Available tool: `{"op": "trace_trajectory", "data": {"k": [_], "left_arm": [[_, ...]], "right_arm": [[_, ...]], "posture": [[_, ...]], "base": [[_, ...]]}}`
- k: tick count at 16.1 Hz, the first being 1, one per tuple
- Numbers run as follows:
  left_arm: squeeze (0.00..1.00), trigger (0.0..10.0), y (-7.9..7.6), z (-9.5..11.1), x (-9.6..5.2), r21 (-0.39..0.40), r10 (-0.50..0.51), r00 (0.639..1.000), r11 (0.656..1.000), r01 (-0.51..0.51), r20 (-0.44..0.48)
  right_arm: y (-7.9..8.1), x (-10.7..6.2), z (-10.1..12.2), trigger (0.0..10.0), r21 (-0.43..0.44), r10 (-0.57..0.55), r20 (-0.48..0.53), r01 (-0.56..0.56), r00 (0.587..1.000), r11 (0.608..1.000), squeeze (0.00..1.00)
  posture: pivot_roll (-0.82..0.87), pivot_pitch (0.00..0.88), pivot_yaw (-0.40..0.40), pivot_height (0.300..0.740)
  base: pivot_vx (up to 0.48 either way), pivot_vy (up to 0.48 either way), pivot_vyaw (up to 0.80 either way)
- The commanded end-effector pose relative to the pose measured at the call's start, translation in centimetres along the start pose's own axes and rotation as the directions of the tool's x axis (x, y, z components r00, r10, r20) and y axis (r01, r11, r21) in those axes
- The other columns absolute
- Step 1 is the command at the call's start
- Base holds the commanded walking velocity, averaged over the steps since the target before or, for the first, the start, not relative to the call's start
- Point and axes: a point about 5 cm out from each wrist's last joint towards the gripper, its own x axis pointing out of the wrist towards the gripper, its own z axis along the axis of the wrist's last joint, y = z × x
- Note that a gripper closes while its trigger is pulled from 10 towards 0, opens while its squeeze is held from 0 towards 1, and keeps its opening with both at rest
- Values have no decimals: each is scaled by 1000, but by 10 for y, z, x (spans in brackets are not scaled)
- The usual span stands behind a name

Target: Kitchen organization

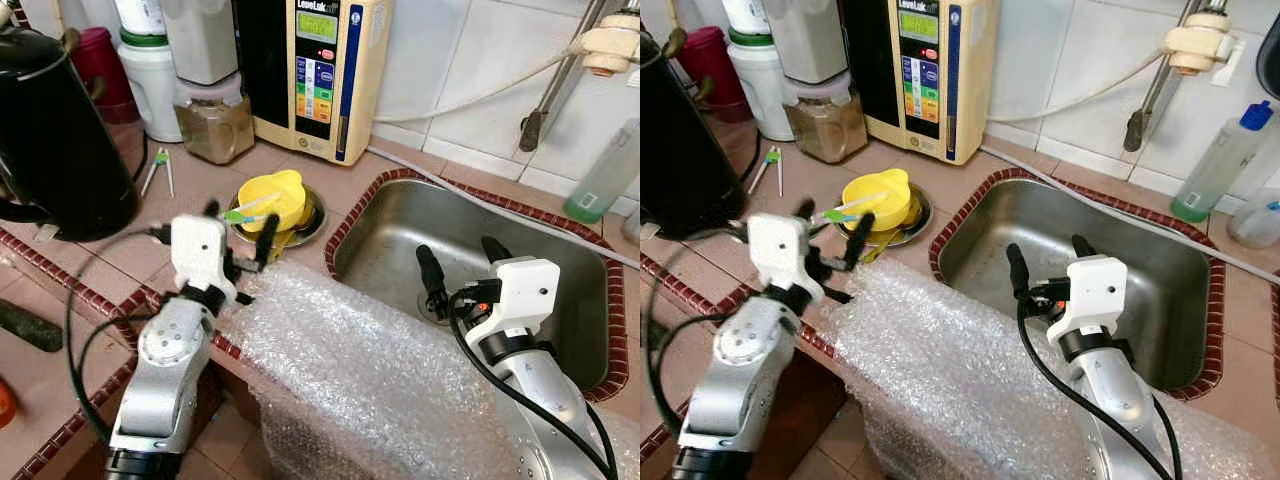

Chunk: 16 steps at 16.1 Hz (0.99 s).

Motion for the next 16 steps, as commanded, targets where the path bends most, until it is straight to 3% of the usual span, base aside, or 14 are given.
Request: {"op": "trace_trajectory", "data": {"k": [1,4,7,8,9,15,16], "left_arm": [[0,10000,9,12,0,20,65,996,998,-66,58],[0,10000,20,3,-2,-6,125,992,992,-125,0],[984,10000,29,-11,-6,-64,199,977,977,-204,-82],[1000,10000,27,-14,-4,-106,188,978,975,-197,-91],[1000,10000,24,-14,0,-131,166,982,976,-177,-88],[1000,10000,12,-14,12,-191,87,992,976,-104,-93],[0,10000,9,-15,16,-198,69,993,976,-87,-98]], "right_arm": [[3,-1,2,10000,22,34,1,-34,999,999,0],[10,-5,1,10000,74,119,-18,-117,993,990,0],[15,-5,5,10000,106,167,-11,-165,986,981,0],[22,-6,8,10000,143,226,-3,-223,974,964,0],[29,-8,13,10000,178,288,9,-285,957,942,0],[35,-14,14,10000,202,336,1,-329,942,922,0],[38,-14,15,10000,213,357,0,-349,934,913,0]], "posture": [[-37,101,-33,740],[-32,103,-34,740],[-38,107,-34,740],[-41,108,-34,740],[-44,109,-35,740],[-55,111,-33,740],[-55,112,-32,740]], "base": [[0,0,0],[0,0,0],[0,0,0],[0,0,0],[0,0,0],[0,0,0],[0,0,0]]}}
